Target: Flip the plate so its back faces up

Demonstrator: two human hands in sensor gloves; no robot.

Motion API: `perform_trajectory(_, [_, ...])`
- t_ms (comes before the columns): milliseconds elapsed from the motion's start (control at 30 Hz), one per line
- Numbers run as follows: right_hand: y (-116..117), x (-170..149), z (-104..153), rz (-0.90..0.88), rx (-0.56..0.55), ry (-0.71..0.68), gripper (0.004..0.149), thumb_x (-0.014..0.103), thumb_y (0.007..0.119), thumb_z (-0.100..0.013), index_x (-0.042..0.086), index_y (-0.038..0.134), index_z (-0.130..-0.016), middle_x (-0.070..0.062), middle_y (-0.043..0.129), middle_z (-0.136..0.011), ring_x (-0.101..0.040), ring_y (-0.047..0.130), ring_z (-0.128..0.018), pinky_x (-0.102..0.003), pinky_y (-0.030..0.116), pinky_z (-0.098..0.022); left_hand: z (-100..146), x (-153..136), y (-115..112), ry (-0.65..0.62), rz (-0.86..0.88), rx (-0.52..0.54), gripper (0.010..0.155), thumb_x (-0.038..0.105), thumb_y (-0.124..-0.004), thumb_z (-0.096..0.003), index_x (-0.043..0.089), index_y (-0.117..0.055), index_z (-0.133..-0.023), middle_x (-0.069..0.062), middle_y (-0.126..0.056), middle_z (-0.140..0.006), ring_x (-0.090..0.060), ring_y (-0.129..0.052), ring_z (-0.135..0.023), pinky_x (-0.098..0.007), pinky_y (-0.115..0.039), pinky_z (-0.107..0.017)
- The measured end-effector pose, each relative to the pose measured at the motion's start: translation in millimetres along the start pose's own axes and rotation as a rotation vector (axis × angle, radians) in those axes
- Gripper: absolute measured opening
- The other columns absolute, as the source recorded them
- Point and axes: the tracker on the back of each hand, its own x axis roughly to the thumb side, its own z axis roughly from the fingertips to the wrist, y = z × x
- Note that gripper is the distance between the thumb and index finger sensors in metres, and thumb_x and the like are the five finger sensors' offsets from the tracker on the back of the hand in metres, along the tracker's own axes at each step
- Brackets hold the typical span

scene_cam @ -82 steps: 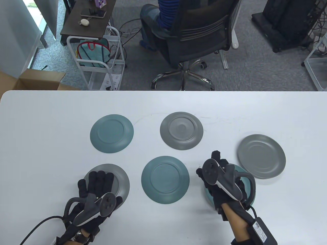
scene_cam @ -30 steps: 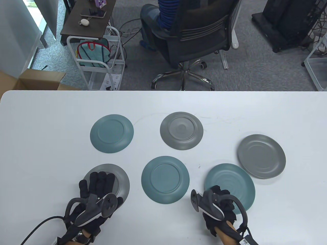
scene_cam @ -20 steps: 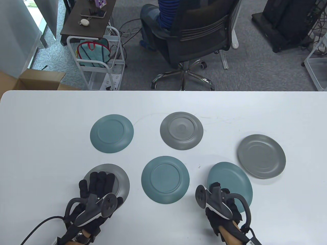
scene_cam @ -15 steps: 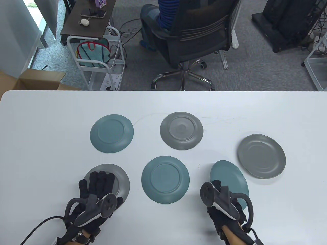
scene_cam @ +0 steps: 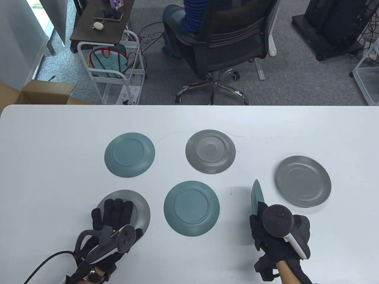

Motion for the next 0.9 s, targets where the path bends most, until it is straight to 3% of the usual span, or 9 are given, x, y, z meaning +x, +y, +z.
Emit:
perform_trajectory(333, [-18,-39,-1,-0.347,0.010,0.062,0.054,0.025,0.079,-0.050,0.000,0.061,-0.094,-0.023,0.087,-0.079,-0.037,0.098,-0.059,-0.037,0.086,-0.039,0,0,0,0.000,0.000,-0.001,0.089,0.071,-0.048,-0.0558,0.018,-0.013,-0.119,-0.020,-0.022,-0.122,-0.048,-0.029,-0.118,-0.071,-0.029,-0.077])
perform_trajectory(633, [-16,-71,-3,-0.439,-0.013,0.150,0.056,0.028,0.086,-0.046,0.004,0.064,-0.091,-0.017,0.091,-0.073,-0.030,0.099,-0.051,-0.033,0.085,-0.035,0,0,0,0.001,0.000,-0.003,0.089,0.071,-0.047,-0.0560,0.018,-0.013,-0.119,-0.020,-0.022,-0.122,-0.048,-0.029,-0.117,-0.070,-0.029,-0.077])
perform_trajectory(900, [-10,-89,-2,-0.441,0.001,0.207,0.059,0.032,0.087,-0.046,0.003,0.064,-0.092,-0.011,0.091,-0.068,-0.027,0.099,-0.047,-0.033,0.085,-0.033,0,0,0,0.000,0.000,-0.005,0.089,0.071,-0.047,-0.0559,0.018,-0.014,-0.119,-0.020,-0.022,-0.122,-0.048,-0.029,-0.117,-0.071,-0.029,-0.077])
